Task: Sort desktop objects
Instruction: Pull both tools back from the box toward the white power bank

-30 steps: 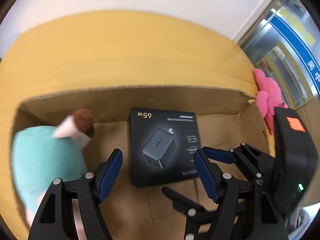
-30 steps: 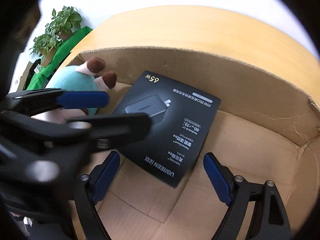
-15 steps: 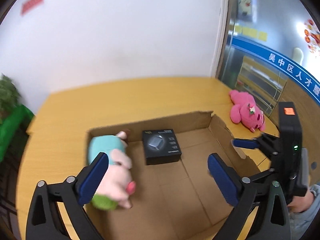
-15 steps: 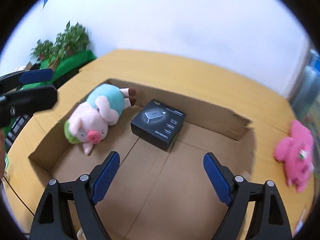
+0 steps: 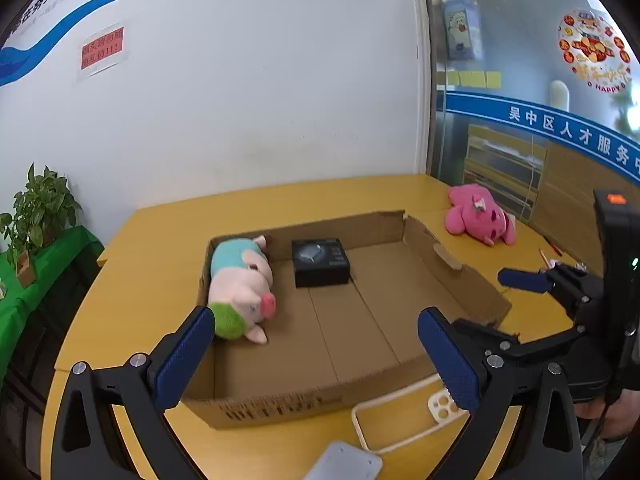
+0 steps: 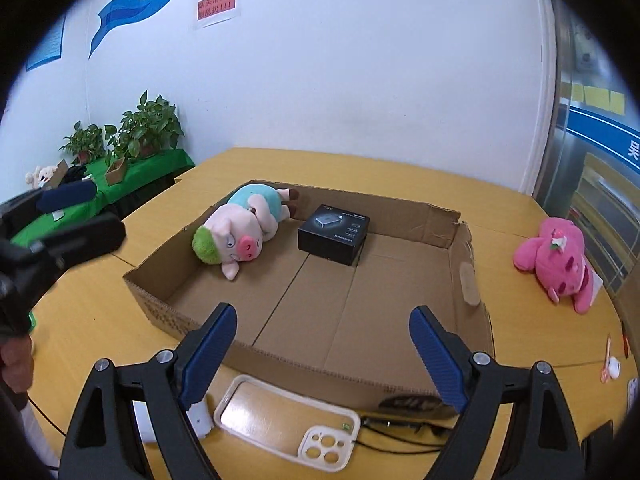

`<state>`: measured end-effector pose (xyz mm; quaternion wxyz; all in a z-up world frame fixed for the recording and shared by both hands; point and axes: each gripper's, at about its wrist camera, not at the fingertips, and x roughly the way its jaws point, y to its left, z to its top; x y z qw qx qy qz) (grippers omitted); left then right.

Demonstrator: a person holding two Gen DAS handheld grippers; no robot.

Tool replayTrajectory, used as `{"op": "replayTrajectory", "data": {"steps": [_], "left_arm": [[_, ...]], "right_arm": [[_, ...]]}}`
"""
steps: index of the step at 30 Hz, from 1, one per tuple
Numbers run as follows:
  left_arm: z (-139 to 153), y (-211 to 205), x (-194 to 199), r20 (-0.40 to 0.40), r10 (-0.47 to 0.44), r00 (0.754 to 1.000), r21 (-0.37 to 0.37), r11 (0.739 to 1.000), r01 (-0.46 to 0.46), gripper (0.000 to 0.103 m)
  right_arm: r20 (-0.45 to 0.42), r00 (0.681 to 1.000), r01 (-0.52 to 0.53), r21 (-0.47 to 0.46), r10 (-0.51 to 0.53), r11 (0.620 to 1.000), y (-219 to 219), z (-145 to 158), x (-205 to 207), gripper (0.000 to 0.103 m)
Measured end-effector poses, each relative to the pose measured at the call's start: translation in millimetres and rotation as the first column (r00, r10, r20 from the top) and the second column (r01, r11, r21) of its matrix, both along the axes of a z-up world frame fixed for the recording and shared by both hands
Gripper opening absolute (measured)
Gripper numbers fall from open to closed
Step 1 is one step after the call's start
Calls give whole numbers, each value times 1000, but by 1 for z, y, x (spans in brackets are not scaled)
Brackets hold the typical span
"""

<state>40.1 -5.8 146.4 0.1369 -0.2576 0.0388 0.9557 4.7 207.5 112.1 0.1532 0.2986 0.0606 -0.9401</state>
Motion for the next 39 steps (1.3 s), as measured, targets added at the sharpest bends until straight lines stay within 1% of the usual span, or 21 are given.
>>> {"op": "replayTrajectory", "data": {"steps": [4,6,8,11,13,14,15,16,17,18,19,20,22,23,24,26,30,32,35,37,39], "left_arm": [[-19,5,21,16,-11,1000,29,1000,10,103],[-26,10,27,25,-12,1000,27,1000,11,103],[-30,14,32,29,-19,999,25,1000,18,103],[-30,17,37,14,-21,1000,39,999,20,103],[-30,18,36,11,-20,1000,53,998,20,99],[-31,18,35,16,-15,1000,56,998,14,85],[-32,18,33,27,-10,1000,59,998,8,60],[-34,18,30,44,-8,999,65,998,5,46],[-38,17,27,73,-9,997,79,997,3,27],[-41,16,24,95,-8,995,93,996,0,24],[-44,14,22,105,0,995,101,995,-10,24],[-46,13,21,103,8,995,101,995,-18,27],[-48,12,22,99,18,995,112,993,-29,65],[-48,11,22,94,28,995,122,992,-39,101],[-47,9,24,76,43,996,135,989,-53,102],[-45,6,29,47,41,998,158,986,-48,102],[-56,5,27,87,28,996,134,990,-40,103],[-65,2,27,107,26,994,122,992,-39,103],[-79,-5,28,140,30,990,116,992,-47,102],[-86,-10,29,161,28,987,118,992,-47,102],[-95,-14,30,200,14,980,115,993,-38,103]], "right_arm": [[-20,1000,14,-22,-14,1000,3,-6,23,89],[-24,1000,11,-18,-12,1000,2,-9,30,89],[-22,1000,7,-6,-8,1000,0,-11,34,89],[-35,999,7,10,-7,1000,0,-9,39,87],[-54,998,7,-2,-7,1000,2,-5,42,73],[-54,999,5,-5,-5,1000,2,-5,42,47],[-48,999,4,-9,-5,1000,2,-5,42,16],[-35,999,1,-20,-1,1000,4,-7,41,7],[-26,1000,-4,-32,4,999,5,-8,41,6],[-20,1000,-7,-39,7,999,6,-9,40,6],[-19,1000,-10,-41,9,999,6,-10,41,6],[-22,1000,-13,-44,12,999,7,-11,43,8],[-25,1000,-16,-52,14,999,8,-13,44,31],[-26,1000,-11,-51,9,999,9,-14,44,60],[-36,999,-1,-54,0,999,11,-15,45,78],[-47,999,0,-74,-4,997,16,-15,47,80],[0,1000,-1,-84,1,996,26,-26,42,80],[39,999,6,-81,-3,997,32,-38,40,80],[122,993,6,-107,7,994,42,-61,37,80],[179,983,-12,-128,35,992,43,-77,37,80],[211,975,-40,-129,66,991,37,-87,39,80]]}}
